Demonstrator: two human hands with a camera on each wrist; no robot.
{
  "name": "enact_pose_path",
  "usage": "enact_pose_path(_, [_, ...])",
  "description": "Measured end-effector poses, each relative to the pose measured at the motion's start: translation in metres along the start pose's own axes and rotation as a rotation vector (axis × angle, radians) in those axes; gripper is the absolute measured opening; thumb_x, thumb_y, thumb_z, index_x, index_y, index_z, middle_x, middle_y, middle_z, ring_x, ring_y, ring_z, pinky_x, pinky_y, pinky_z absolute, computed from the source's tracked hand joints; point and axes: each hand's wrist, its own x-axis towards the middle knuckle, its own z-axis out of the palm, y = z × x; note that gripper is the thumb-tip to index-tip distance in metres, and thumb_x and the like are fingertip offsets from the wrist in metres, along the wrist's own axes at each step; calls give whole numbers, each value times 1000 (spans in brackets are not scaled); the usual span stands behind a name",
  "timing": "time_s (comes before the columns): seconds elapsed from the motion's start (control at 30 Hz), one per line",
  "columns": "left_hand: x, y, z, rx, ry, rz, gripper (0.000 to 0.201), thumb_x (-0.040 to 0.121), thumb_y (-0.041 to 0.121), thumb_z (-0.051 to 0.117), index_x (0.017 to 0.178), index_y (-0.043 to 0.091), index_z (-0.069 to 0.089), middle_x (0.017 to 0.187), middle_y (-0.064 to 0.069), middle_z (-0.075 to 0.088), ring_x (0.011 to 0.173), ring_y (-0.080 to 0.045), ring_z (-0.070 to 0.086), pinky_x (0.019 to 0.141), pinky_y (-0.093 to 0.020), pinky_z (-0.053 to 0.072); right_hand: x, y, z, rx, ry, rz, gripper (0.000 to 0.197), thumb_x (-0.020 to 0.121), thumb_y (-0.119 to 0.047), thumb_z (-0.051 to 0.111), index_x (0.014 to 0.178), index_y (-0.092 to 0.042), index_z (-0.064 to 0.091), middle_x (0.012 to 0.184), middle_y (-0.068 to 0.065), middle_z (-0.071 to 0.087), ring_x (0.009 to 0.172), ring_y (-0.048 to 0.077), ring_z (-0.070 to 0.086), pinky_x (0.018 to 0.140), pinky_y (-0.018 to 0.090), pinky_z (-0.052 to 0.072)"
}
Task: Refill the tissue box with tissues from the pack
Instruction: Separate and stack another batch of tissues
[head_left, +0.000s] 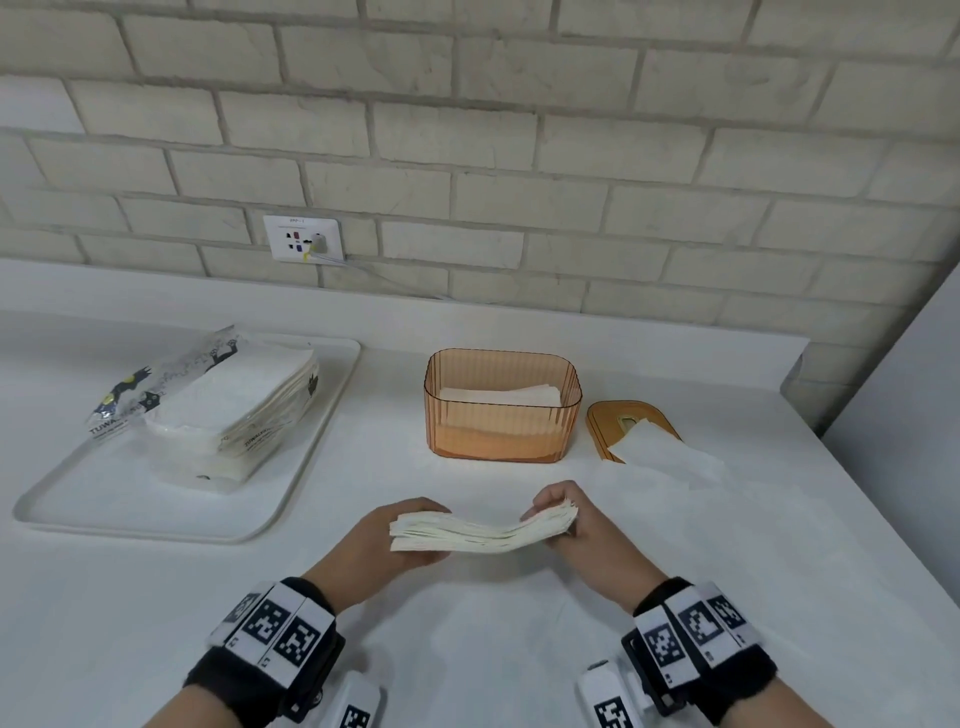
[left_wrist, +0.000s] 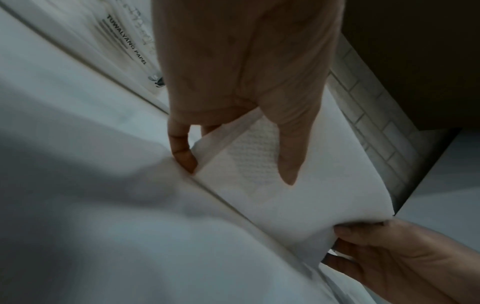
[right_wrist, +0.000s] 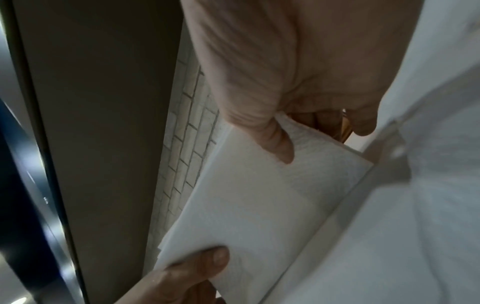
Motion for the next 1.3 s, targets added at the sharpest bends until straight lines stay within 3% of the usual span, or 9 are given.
enact_pose_path(0.1, [4,0,-2,3,77,-8,25,75,33,71,91,15,68,94,-12,67,84,-22,64,77,-28,47,4,-5,-5,-5,23,-12,23,94,-7,49,96,-29,45,99,-7,58,93,6,54,75,12,40])
enact_pose_path(0.33, [10,-3,-5,0,87,-107,16,85,15,71,99,22,68,93,8,72,81,-2,65,77,-21,49,12,-3,-3,4,-23,24,24,93,-10,52,111,-25,47,105,-13,59,103,6,56,93,20,45])
enact_pose_path(0.43, [15,5,-7,-105,170,-151,16,84,20,71,99,15,68,84,4,74,76,-7,69,71,-21,52,14,-17,-9,67,-13,-11,29,91,-13,56,103,-38,48,104,-21,59,97,-7,56,83,9,47])
enact_pose_path(0.57, [17,22,-9,-319,223,-158,27,80,25,74,106,19,68,98,-1,75,89,-18,72,75,-31,55,16,-41,-26,107,-55,-59,34,90,-18,59,117,-34,48,116,-12,62,107,4,60,89,24,51])
enact_pose_path(0.73, [24,27,-14,-400,387,-104,7,89,8,63,92,14,64,70,5,70,61,-10,65,61,-28,48,32,-76,-58,211,-13,-64,25,91,-8,55,111,-23,53,112,2,64,87,21,68,54,28,57])
enact_pose_path(0.87, [18,14,-23,-144,337,-175,16,91,3,57,89,17,63,76,-3,69,60,-10,60,55,-20,46,64,-98,-92,486,79,-34,26,93,1,48,114,-13,53,109,10,64,80,25,69,50,24,56])
enact_pose_path(1.03, [5,7,-10,528,-77,-272,28,58,62,51,84,72,48,114,13,49,106,-7,49,93,-20,41,112,-99,-94,688,27,141,16,95,1,42,104,-3,55,78,12,71,60,16,68,53,20,56])
enact_pose_path(1.17, [-2,16,2,676,-126,-276,35,84,46,60,110,56,39,138,14,27,133,-9,25,106,-32,30,135,-99,-83,739,-32,207,17,95,-1,41,106,0,54,75,13,72,61,17,69,53,21,56])
enact_pose_path(1.3, [-5,14,8,753,-89,-221,47,84,48,60,124,55,38,149,12,16,140,-9,15,109,-32,23,145,-101,-81,737,-78,206,18,96,-1,40,97,1,58,73,13,72,60,16,69,54,21,57])
